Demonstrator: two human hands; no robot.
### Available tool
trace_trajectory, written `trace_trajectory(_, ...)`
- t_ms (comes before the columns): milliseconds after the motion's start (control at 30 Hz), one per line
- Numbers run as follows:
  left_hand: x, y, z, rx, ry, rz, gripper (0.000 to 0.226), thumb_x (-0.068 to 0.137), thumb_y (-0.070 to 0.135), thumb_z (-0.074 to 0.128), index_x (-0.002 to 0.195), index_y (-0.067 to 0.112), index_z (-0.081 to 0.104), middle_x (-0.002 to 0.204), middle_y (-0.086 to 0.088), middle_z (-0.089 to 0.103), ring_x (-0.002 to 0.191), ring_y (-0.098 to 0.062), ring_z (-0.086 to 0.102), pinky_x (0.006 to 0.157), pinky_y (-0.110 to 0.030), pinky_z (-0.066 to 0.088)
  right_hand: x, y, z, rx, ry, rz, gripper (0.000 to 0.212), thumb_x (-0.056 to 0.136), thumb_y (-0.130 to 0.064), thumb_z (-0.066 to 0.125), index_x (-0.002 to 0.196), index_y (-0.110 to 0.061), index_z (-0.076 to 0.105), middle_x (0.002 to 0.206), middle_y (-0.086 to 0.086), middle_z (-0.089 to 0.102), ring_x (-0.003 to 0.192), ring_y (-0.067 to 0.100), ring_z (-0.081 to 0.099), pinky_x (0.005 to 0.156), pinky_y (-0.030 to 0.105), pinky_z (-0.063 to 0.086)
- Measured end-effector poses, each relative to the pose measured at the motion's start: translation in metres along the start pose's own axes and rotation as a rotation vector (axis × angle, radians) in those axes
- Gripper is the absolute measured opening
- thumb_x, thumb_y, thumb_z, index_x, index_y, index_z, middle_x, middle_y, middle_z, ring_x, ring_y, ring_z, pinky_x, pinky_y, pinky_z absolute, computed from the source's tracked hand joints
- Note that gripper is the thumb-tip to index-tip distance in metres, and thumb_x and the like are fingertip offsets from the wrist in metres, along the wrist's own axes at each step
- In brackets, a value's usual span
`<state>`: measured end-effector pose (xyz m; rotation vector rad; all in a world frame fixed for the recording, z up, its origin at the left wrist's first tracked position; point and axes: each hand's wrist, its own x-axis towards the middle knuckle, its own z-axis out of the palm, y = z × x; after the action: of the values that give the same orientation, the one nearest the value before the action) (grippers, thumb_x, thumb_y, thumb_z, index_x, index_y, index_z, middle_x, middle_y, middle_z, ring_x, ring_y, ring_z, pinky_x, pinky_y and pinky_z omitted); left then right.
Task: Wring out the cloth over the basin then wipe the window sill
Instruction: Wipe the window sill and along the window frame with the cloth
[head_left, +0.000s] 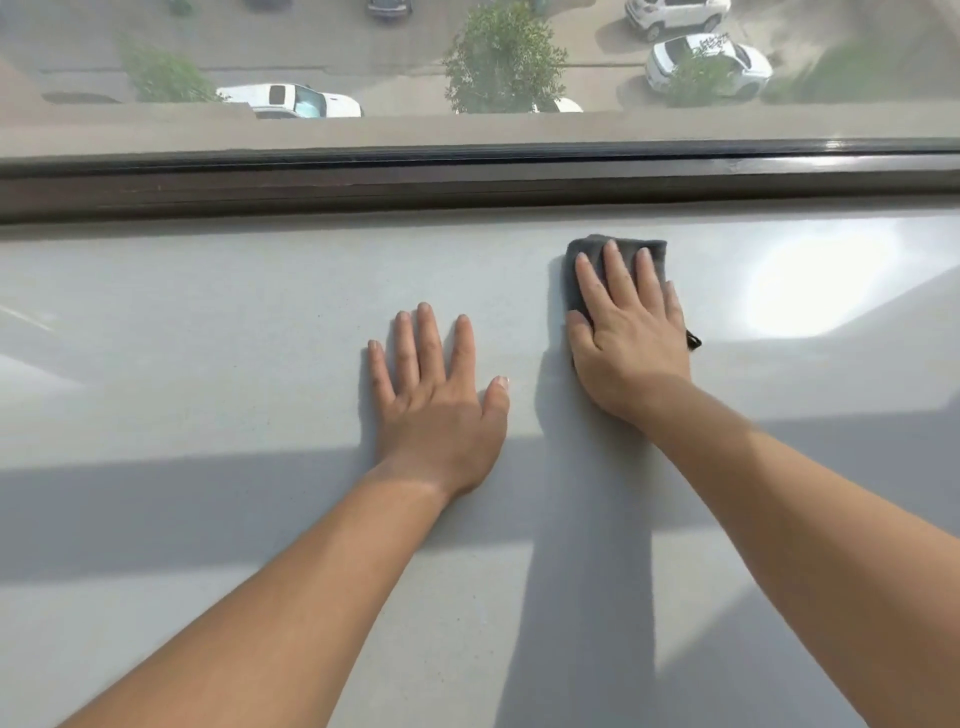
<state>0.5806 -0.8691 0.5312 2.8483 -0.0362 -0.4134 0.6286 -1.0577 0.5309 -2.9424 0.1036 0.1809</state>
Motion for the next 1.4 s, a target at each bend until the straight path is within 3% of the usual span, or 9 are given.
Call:
trace_trajectory(133,0.001,0.000,0.000,0.002,0.008,-0.002,0.070,0.098,0.052,0.017,0.156,0.027,-0.014,0.162,-0.006,-0.028,0.146,-0.022,-0.034,0.117,-0.052,-0.021,-0.019,-0.006,0.003,-0.044,-0.072,-0.371,0.061,0.098,-0.048,0.024,0.158,-0.039,0.012,0.168,-0.012,0.003,0.155,0.018,-0.004,0.125,0.044,0.001)
trace_trajectory(333,0.000,0.000,-0.001,0.013,-0.008,0.012,0.074,0.096,0.057,0.016,0.155,0.027,-0.018,0.160,-0.008,-0.033,0.143,-0.023,-0.039,0.114,-0.053,-0.024,0.058,0.010,-0.008,0.060,0.055,0.138,0.060,0.100,-0.040,0.025,0.159,-0.032,0.013,0.169,-0.004,0.003,0.155,0.026,-0.005,0.124,0.051,-0.001)
trace_trajectory(533,0.002,-0.001,0.003,0.039,0.033,0.001,0.076,0.095,0.059,0.018,0.156,0.027,-0.013,0.162,-0.009,-0.027,0.146,-0.024,-0.033,0.116,-0.054,-0.021,0.036,-0.034,0.002,-0.006,-0.019,-0.303,0.059,0.102,-0.044,0.027,0.159,-0.035,0.012,0.169,-0.008,0.006,0.155,0.023,-0.004,0.125,0.047,-0.002)
trace_trajectory(800,0.002,0.000,0.004,0.043,0.019,0.010,0.077,0.093,0.061,0.014,0.155,0.028,-0.017,0.161,-0.007,-0.031,0.144,-0.023,-0.036,0.116,-0.054,-0.020,0.061,0.075,-0.021,0.040,0.050,0.197,0.062,0.100,-0.042,0.024,0.159,-0.031,0.012,0.169,-0.003,0.003,0.155,0.027,-0.006,0.124,0.052,-0.003)
trace_trajectory(867,0.001,0.001,0.005,0.051,0.023,0.001,0.078,0.092,0.062,0.015,0.155,0.028,-0.015,0.162,-0.007,-0.029,0.145,-0.022,-0.034,0.117,-0.053,-0.020,0.052,0.048,-0.014,0.050,0.051,0.144,0.062,0.100,-0.043,0.023,0.159,-0.031,0.010,0.169,-0.003,0.002,0.154,0.029,-0.007,0.123,0.053,-0.003)
trace_trajectory(1000,-0.001,0.007,0.002,0.049,0.029,-0.041,0.076,0.095,0.060,0.026,0.157,0.030,-0.008,0.163,-0.003,-0.025,0.146,-0.018,-0.033,0.116,-0.052,-0.021,0.029,0.028,-0.006,-0.014,-0.011,-0.304,0.058,0.102,-0.045,0.024,0.159,-0.035,0.011,0.169,-0.008,0.004,0.155,0.025,-0.005,0.124,0.048,-0.001)
trace_trajectory(1267,-0.016,0.093,0.024,-0.032,0.116,0.038,0.074,0.090,0.053,0.034,0.156,0.027,0.012,0.166,-0.005,-0.010,0.151,-0.020,-0.018,0.119,-0.045,-0.017,0.065,0.157,-0.034,0.057,0.078,0.196,0.061,0.099,-0.042,0.024,0.159,-0.031,0.014,0.169,-0.002,0.005,0.155,0.029,-0.004,0.124,0.053,0.001)
trace_trajectory(1333,-0.017,0.112,0.032,-0.036,0.110,0.018,0.078,0.086,0.055,0.030,0.156,0.027,0.012,0.166,-0.006,-0.008,0.151,-0.020,-0.018,0.119,-0.044,-0.017,0.057,0.134,-0.030,0.070,0.069,0.157,0.062,0.100,-0.041,0.024,0.159,-0.030,0.011,0.169,-0.002,0.002,0.154,0.029,-0.007,0.123,0.053,-0.001)
trace_trajectory(1400,-0.015,0.123,0.037,-0.041,0.119,-0.018,0.080,0.084,0.056,0.030,0.156,0.026,0.013,0.166,-0.008,-0.007,0.151,-0.021,-0.017,0.120,-0.043,-0.016,0.037,0.112,-0.022,0.027,0.049,-0.091,0.061,0.101,-0.043,0.026,0.159,-0.033,0.011,0.169,-0.005,0.003,0.155,0.027,-0.006,0.124,0.050,-0.001)
